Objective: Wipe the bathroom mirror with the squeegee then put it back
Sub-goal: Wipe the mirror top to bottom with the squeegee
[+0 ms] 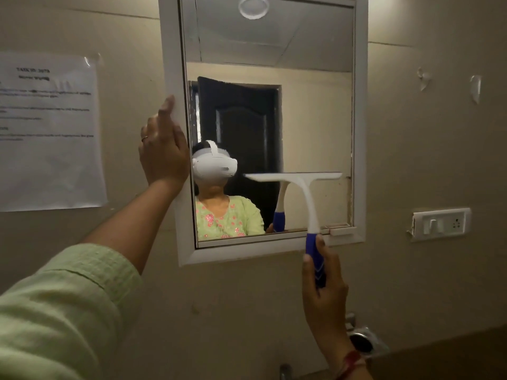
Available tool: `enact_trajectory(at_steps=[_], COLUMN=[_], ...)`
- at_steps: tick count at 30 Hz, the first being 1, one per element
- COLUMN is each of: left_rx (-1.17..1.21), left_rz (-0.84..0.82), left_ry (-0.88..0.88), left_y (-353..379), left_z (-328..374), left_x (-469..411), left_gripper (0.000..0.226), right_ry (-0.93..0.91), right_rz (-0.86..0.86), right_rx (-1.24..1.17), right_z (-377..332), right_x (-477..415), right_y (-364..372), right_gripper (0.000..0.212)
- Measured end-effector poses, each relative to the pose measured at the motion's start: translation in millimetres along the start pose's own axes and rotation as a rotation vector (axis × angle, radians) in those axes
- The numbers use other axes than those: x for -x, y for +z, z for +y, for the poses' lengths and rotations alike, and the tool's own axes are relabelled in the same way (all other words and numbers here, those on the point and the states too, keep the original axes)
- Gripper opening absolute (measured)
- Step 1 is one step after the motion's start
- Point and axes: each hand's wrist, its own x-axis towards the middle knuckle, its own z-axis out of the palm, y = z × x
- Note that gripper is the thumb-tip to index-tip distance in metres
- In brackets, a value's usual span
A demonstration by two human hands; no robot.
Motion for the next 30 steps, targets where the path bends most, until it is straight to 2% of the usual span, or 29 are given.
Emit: enact_trajectory(at_steps=[6, 10, 14, 21, 27, 30], left_rx=[-0.01, -0.03, -0.034, -0.014, -0.042, -0.035], left_rz=[-0.025, -0.046, -0.044, -0.042, -0.049, -0.042], left_ry=[-0.006, -0.019, -0.014, -0.015, -0.02, -0.015], left_y=[-0.9, 0.1, 0.8, 0.6, -1.5, -1.1], left_z=[-1.0, -2.0, -0.5, 0.0, 2.3, 1.9], left_x=[-0.7, -0.9, -1.5, -0.4, -0.1, 0.3], left_gripper=[0.042, 0.043, 0.043, 0.043, 0.044, 0.044], right_ry=[0.011, 0.007, 0.083, 0.027, 0.052, 0.071], right_rz=[0.006, -0.022, -0.046, -0.04, -0.057, -0.056], right_rx=[-0.021, -0.016, -0.034, -0.012, -0.008, -0.015], right_z=[-15.6, -6.2, -0.4, -12.0, -0.1, -1.3], right_x=[-45.1, -15.7, 20.8, -28.3, 19.7, 16.2], right_y=[6.1, -2.4, -4.4, -1.6, -3.6, -0.4], right_gripper=[0.035, 0.037, 0.039, 0.035, 0.038, 0.042])
